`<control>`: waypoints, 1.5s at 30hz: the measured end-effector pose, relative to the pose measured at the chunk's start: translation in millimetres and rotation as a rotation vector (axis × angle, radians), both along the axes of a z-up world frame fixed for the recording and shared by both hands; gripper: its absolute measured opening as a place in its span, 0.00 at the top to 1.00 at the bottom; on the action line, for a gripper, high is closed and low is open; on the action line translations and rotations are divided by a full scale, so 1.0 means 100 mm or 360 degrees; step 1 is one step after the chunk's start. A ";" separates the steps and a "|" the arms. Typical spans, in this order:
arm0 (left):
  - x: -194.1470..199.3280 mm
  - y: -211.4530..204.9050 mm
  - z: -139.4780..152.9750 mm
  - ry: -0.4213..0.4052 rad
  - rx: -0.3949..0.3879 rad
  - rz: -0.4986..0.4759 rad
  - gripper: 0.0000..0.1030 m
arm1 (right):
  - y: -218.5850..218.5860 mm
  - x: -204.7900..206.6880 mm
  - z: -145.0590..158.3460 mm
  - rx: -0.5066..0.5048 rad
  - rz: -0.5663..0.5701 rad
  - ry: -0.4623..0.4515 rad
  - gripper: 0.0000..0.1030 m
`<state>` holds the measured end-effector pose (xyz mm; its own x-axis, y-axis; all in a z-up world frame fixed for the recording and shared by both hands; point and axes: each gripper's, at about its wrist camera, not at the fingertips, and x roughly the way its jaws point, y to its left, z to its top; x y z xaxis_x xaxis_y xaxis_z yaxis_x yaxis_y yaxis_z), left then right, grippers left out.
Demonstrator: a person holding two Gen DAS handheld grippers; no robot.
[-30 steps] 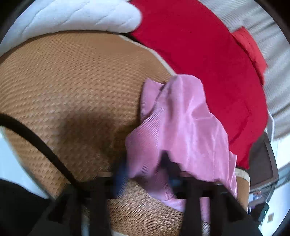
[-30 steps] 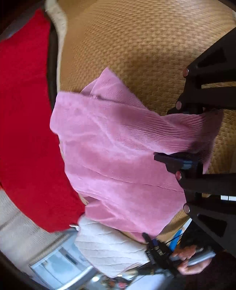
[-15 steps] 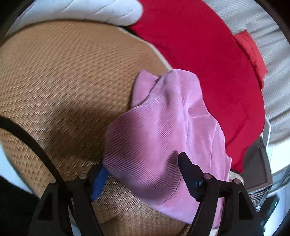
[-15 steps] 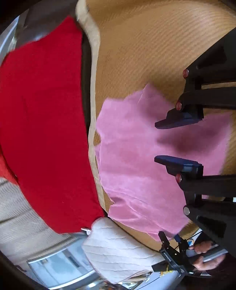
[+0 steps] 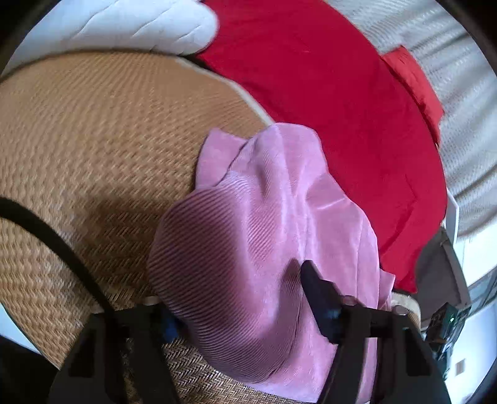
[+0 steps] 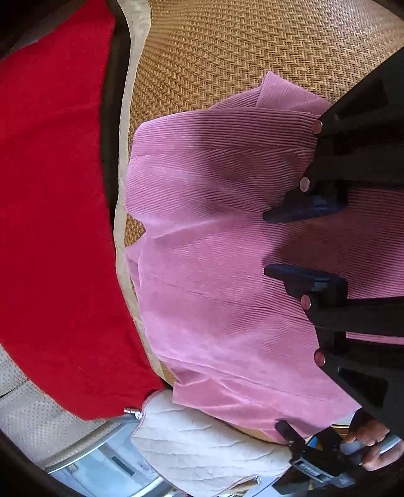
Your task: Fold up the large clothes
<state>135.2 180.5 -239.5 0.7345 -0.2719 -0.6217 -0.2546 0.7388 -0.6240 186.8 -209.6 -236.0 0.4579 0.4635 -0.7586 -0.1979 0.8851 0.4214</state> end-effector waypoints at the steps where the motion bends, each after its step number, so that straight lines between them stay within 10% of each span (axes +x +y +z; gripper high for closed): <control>1: 0.02 -0.04 0.04 -0.0012 0.0031 -0.0028 0.65 | -0.02 -0.01 0.01 0.0032 -0.0001 0.0009 0.69; 10: 0.10 -0.96 0.94 -0.0332 0.0467 -0.0426 0.72 | -0.66 -0.13 0.23 0.0429 -0.0113 0.0016 0.67; 14: 0.05 -1.79 1.21 -0.0490 0.0706 -0.0762 0.73 | -0.94 -0.19 0.29 0.0623 -0.0167 0.0017 0.27; 21: -0.25 -3.10 0.87 -0.0513 0.1030 -0.1368 0.73 | -1.22 -0.09 0.22 0.1059 -0.0090 0.0101 0.27; 27: -0.29 -3.08 0.61 -0.0429 0.0938 -0.1396 0.73 | -0.95 0.19 -0.15 0.1101 -0.0035 0.0405 0.25; 32: -0.41 -2.90 0.67 -0.0446 0.0864 -0.1390 0.73 | -0.68 0.31 -0.11 0.1114 0.0043 0.0363 0.25; 34: -0.43 -2.85 0.71 -0.0464 0.0880 -0.1382 0.73 | -0.55 0.33 -0.07 0.1120 0.0125 0.0334 0.35; 36: -0.38 -2.86 0.72 -0.0483 0.0887 -0.1376 0.74 | -0.41 0.33 0.03 0.0996 0.0210 0.0265 0.79; 45: -0.42 -3.40 1.31 -0.0772 0.0853 -0.1531 0.74 | -0.97 0.06 0.70 0.0950 0.0116 -0.0199 0.86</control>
